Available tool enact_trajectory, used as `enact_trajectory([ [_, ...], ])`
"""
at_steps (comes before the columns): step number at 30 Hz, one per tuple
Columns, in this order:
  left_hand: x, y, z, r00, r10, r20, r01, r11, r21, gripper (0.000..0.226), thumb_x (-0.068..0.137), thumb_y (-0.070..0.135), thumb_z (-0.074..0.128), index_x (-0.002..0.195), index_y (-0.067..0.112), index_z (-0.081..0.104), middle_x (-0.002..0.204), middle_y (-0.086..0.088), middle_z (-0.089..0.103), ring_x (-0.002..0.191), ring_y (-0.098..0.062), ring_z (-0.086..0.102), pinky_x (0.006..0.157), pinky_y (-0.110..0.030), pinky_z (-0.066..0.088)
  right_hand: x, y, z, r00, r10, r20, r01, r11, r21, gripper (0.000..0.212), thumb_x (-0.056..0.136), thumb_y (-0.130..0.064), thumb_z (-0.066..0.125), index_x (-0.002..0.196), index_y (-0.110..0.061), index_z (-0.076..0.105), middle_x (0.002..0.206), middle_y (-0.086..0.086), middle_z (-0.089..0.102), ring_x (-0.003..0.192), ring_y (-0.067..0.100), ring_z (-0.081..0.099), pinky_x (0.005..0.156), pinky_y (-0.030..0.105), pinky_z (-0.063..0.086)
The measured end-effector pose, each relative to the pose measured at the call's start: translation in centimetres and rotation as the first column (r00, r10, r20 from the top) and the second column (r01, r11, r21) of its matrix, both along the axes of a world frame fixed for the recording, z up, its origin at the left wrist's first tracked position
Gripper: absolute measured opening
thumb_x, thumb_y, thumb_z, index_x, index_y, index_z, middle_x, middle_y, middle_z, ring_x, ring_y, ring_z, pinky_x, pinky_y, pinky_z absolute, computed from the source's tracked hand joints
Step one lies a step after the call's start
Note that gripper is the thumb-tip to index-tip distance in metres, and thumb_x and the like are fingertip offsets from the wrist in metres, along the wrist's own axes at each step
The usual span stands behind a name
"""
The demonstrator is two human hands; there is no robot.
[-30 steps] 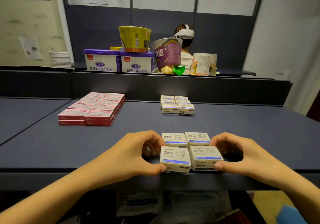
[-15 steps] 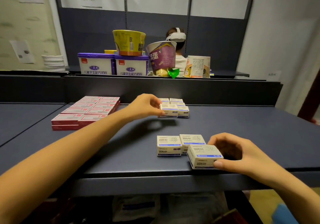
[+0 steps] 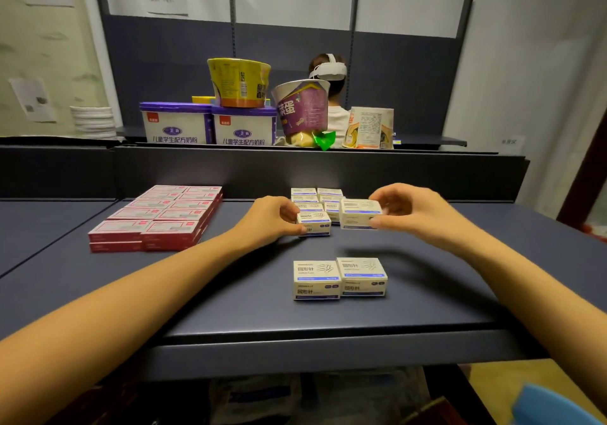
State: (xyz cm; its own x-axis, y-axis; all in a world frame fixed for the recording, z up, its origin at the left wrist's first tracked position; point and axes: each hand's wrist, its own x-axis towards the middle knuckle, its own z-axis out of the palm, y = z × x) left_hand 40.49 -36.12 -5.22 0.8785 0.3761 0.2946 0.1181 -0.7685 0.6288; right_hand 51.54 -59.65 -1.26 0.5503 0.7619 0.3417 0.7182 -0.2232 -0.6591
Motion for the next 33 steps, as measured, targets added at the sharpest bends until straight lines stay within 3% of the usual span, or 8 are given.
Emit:
enact_trajectory([
  [3,0.0,0.0,-0.2,1.0,-0.003,0.001,0.003,1.0,-0.003,0.036,0.077,0.025,0.073,0.108,0.01,0.062,0.108,-0.007,0.068,0.093,-0.015,0.064,0.077,-0.018,0.049,2.1,2.5,-1.0,0.998,-0.023,0.054,0.031,0.987,-0.156,0.037,0.075,-0.025,0.074,0.108,-0.019,0.059,0.102,0.001,0.067,0.083,0.01,0.062,0.071,0.016,0.049],
  [7,0.0,0.1,-0.2,1.0,-0.009,0.0,0.009,1.0,-0.004,0.037,0.079,0.026,0.072,0.111,0.011,0.06,0.111,-0.006,0.067,0.093,-0.012,0.062,0.077,-0.017,0.048,3.4,4.5,-2.4,0.995,-0.023,0.096,0.047,0.966,-0.256,0.037,0.078,-0.027,0.072,0.109,-0.016,0.056,0.104,0.0,0.064,0.086,0.01,0.06,0.072,0.016,0.046],
  [12,0.0,0.1,-0.3,1.0,-0.004,0.017,0.004,1.0,-0.011,0.039,0.078,0.025,0.072,0.111,0.012,0.055,0.111,-0.006,0.066,0.088,-0.01,0.06,0.068,-0.011,0.046,4.1,4.8,-2.9,0.995,-0.042,0.087,0.062,0.969,-0.238,0.038,0.078,-0.032,0.071,0.108,-0.016,0.055,0.099,-0.004,0.061,0.087,0.009,0.057,0.071,0.015,0.043],
  [19,0.2,0.3,-0.5,1.0,0.013,0.015,-0.013,1.0,-0.001,0.03,0.079,0.025,0.072,0.098,0.016,0.051,0.107,-0.007,0.067,0.09,-0.013,0.062,0.073,-0.017,0.048,3.9,4.8,-3.6,0.997,-0.054,0.054,0.064,0.98,-0.187,0.041,0.08,-0.032,0.069,0.111,-0.016,0.049,0.097,-0.003,0.059,0.078,0.008,0.057,0.068,0.013,0.044],
  [25,-0.7,-0.4,0.5,0.999,0.013,-0.052,-0.011,1.0,0.021,0.029,0.078,0.027,0.072,0.098,0.018,0.052,0.101,-0.003,0.064,0.087,-0.012,0.059,0.071,-0.015,0.047,3.2,4.1,-2.9,0.996,-0.083,0.015,0.084,0.983,-0.166,0.049,0.079,-0.032,0.069,0.118,-0.016,0.044,0.102,-0.001,0.057,0.084,0.011,0.057,0.069,0.016,0.046],
  [29,-3.7,-2.2,2.3,0.999,-0.02,0.05,0.021,1.0,-0.011,0.018,0.082,0.027,0.068,0.095,0.019,0.06,0.091,0.005,0.062,0.083,-0.009,0.059,0.07,-0.016,0.048,1.5,1.8,-2.1,0.998,-0.033,-0.055,0.031,0.999,-0.039,0.033,0.08,-0.033,0.067,0.108,-0.025,0.052,0.096,-0.009,0.06,0.088,0.008,0.058,0.072,0.016,0.047],
  [31,-6.0,-3.3,2.7,0.993,-0.104,0.05,0.107,0.993,-0.053,0.017,0.082,0.034,0.066,0.093,0.022,0.064,0.09,0.007,0.066,0.083,-0.008,0.062,0.074,-0.02,0.05,0.3,0.1,-2.3,0.995,0.048,-0.085,-0.053,0.997,-0.054,0.026,0.079,-0.038,0.065,0.103,-0.03,0.056,0.1,-0.011,0.062,0.093,0.009,0.059,0.078,0.02,0.048],
  [33,-8.2,-4.3,2.5,0.985,-0.172,-0.01,0.17,0.98,-0.105,0.033,0.071,0.053,0.07,0.093,0.03,0.065,0.091,0.008,0.068,0.084,-0.005,0.063,0.076,-0.021,0.051,-1.0,-1.5,-2.6,0.989,0.12,-0.081,-0.129,0.985,-0.115,0.032,0.073,-0.048,0.059,0.102,-0.035,0.057,0.103,-0.014,0.062,0.095,0.005,0.059,0.082,0.019,0.047],
])
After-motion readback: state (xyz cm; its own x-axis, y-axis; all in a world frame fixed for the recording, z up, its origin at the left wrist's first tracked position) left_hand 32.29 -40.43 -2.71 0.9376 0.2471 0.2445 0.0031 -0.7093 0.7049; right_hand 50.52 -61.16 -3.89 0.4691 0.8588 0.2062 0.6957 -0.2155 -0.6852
